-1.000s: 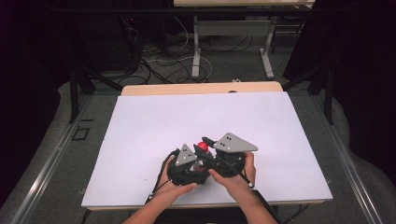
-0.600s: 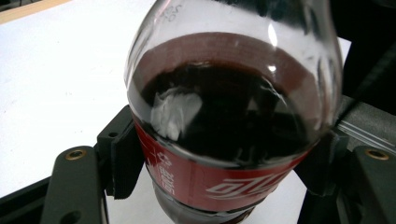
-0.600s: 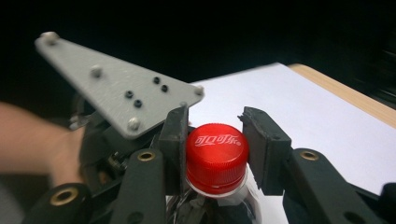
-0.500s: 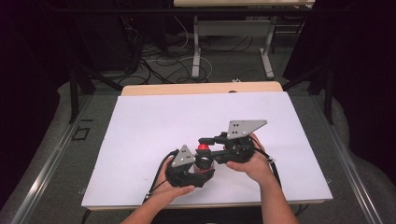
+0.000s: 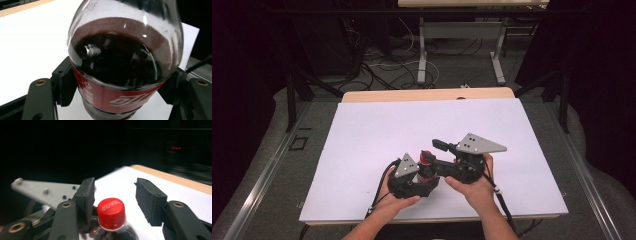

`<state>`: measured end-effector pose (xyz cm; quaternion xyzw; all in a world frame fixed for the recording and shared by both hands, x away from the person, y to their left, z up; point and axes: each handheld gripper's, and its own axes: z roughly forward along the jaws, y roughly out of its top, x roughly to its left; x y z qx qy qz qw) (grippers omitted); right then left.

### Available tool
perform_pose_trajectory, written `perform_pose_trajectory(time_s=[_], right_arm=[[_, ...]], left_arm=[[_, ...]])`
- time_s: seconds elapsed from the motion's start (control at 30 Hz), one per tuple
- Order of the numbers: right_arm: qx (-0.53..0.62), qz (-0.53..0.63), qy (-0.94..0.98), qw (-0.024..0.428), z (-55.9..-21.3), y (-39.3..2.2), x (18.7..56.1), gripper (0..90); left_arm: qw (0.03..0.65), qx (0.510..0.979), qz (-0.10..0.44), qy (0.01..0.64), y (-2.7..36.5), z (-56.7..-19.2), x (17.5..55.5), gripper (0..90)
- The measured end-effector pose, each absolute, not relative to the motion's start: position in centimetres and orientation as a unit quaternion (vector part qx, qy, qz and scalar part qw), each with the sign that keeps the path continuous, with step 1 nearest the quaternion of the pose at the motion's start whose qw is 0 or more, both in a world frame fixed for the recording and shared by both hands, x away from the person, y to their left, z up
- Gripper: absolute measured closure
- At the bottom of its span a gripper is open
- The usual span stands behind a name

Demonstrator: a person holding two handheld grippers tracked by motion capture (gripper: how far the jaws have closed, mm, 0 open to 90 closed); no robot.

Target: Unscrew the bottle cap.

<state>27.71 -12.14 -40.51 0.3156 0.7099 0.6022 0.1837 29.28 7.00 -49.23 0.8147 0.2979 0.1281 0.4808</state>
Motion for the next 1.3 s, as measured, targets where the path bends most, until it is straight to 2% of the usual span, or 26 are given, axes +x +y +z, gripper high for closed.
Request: perform_pose_trajectory(time_s=[0.17,0.7,0.83,1.13,1.3], right_arm=[[0.343,0.565,0.704,0.259,-41.0,-10.4,26.3,53.1],[0.336,0.547,0.712,0.284,-42.0,-8.9,26.0,61.6],[0.290,0.564,0.736,0.237,-41.8,-10.1,27.2,61.8],[0.116,0.601,0.789,0.054,-41.2,-13.5,32.2,61.9],[0.063,0.603,0.795,0.016,-41.3,-14.0,33.8,61.9]], left_arm=[[0.477,0.815,0.135,0.299,6.9,-49.2,29.1,29.2],[0.480,0.814,0.131,0.301,6.8,-49.2,29.0,29.2],[0.480,0.817,0.124,0.294,7.0,-49.1,29.0,29.2],[0.486,0.822,0.114,0.275,6.9,-48.8,28.7,29.3],[0.485,0.823,0.111,0.272,6.9,-48.9,28.8,29.3]])
